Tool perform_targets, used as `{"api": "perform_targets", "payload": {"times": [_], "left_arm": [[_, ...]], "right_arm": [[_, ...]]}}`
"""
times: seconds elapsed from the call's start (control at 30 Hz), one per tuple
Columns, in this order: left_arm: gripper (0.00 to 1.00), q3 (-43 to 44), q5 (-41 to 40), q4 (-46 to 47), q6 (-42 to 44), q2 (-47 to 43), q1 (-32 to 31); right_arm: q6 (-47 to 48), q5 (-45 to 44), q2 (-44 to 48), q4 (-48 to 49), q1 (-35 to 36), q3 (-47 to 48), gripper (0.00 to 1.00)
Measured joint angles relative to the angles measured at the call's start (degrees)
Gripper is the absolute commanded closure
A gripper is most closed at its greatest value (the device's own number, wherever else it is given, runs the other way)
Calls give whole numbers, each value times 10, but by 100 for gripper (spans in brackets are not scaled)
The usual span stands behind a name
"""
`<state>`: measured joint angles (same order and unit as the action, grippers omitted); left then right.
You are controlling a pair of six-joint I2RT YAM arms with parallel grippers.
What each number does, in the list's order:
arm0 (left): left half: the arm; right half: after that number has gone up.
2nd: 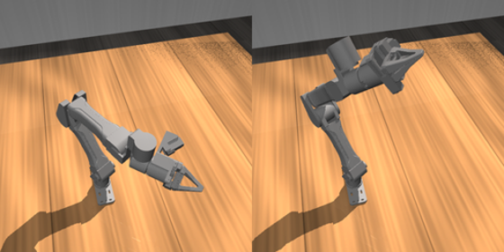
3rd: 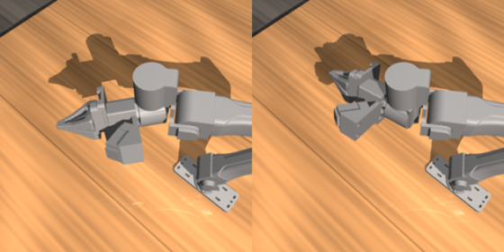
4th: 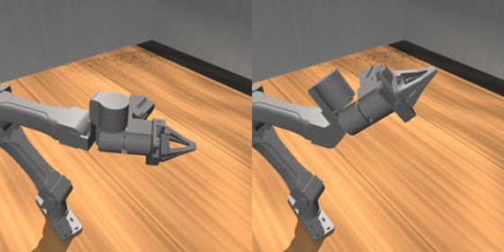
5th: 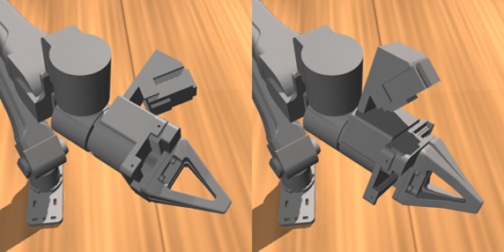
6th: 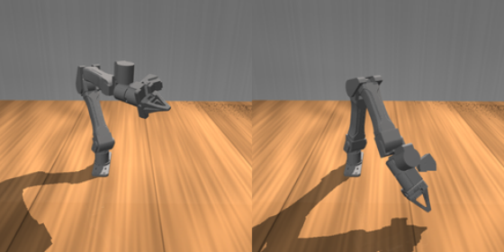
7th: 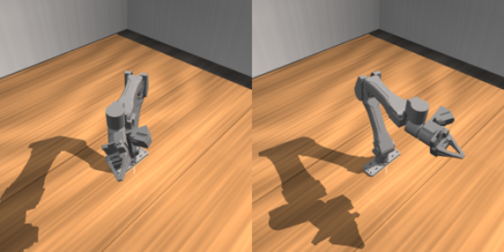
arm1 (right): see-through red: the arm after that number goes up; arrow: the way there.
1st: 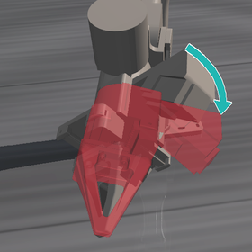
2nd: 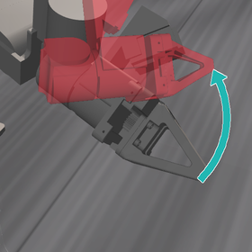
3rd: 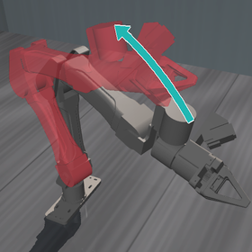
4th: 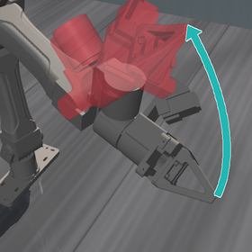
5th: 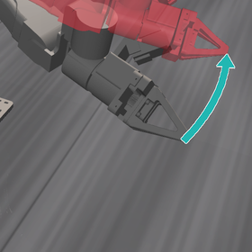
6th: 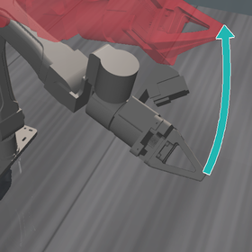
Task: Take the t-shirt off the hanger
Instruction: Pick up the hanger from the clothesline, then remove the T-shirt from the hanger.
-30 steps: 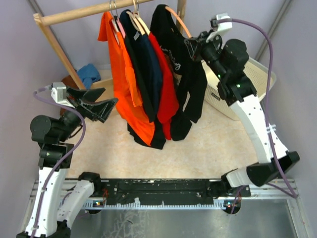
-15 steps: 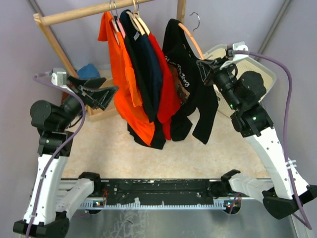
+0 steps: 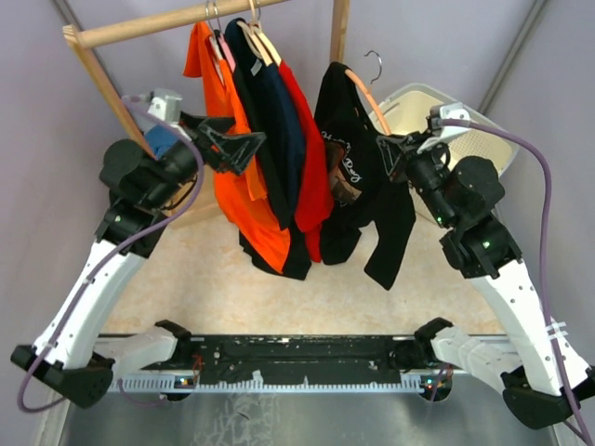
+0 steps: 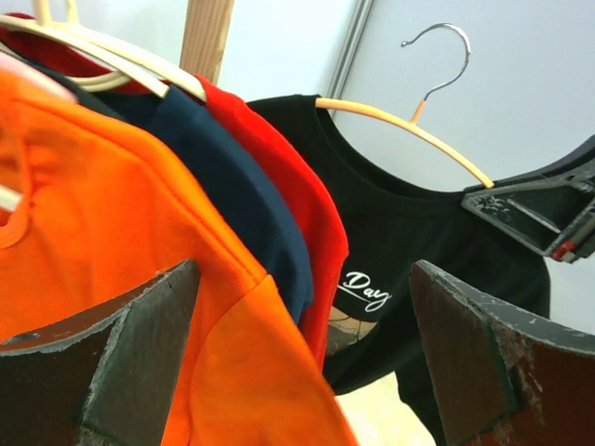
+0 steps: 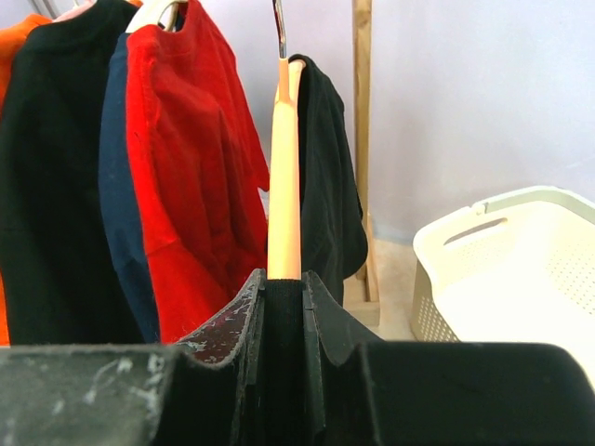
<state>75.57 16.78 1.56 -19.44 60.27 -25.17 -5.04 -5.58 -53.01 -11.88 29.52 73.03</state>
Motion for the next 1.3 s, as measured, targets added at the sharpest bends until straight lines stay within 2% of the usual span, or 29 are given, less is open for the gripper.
{"api": "perform_targets", "payload": {"times": [0.2, 0.47, 0.57, 0.83, 1.07, 1.3], "left_arm": [[0, 32, -97, -16, 55, 36, -102], [0, 82, -265, -9, 151, 87, -312], [0, 91, -312, 2, 181, 127, -362], [0, 92, -360, 38, 204, 207, -376], [0, 111, -383, 76, 206, 269, -376], [0, 117, -354, 83, 167, 320, -344]], "right_arm": [[5, -15, 39, -16, 0, -23, 100], [3, -35, 96, -47, 1, -61, 100], [0, -41, 115, -57, 1, -80, 100], [-27, -45, 173, -105, 1, -127, 100], [-41, -43, 215, -139, 1, -133, 100], [-40, -45, 241, -153, 1, -134, 100]]}}
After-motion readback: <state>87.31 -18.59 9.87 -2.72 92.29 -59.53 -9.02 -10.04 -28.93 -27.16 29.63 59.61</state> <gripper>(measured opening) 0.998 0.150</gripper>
